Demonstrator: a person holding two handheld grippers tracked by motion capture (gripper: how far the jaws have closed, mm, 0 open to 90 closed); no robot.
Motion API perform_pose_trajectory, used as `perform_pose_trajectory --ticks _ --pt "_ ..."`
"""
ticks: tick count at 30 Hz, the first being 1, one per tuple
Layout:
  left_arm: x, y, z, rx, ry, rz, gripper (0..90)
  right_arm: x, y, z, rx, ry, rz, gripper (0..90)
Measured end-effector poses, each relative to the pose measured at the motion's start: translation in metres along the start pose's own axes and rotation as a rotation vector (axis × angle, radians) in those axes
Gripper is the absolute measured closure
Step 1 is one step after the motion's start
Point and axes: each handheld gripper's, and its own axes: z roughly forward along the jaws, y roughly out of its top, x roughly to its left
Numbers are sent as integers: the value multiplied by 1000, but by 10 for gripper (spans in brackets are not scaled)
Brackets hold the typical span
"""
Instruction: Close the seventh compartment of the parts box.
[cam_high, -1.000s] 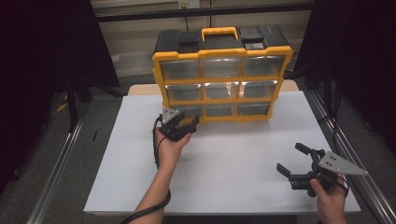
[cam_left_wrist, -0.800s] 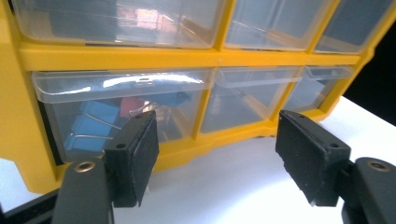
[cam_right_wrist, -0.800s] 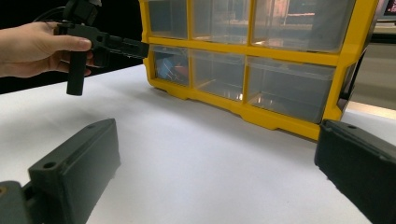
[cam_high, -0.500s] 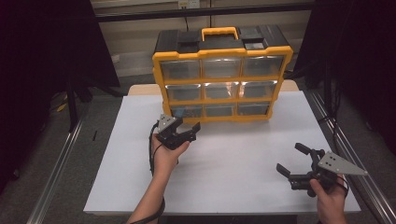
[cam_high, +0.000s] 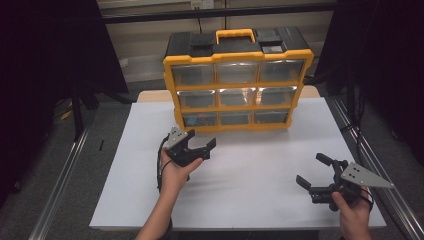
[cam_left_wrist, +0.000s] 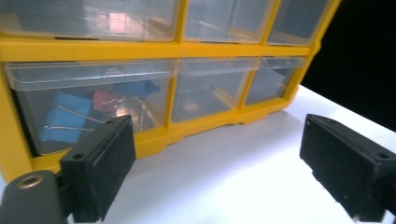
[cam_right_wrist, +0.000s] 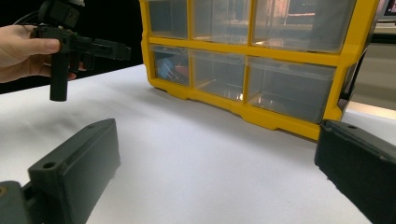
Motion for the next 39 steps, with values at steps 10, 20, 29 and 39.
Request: perform_pose_trajectory --ticks 10,20,29,39 --pt "0 -2 -16 11 -69 55 62 0 0 0 4 4 -1 0" --pt "1 -8 -27 0 -60 68 55 0 0 1 3 4 -1 0" --pt "7 -13 -40 2 -76 79 48 0 -1 2 3 1 0 0" --pt "15 -14 -58 -4 -96 88 45 1 0 2 7 6 -3 0"
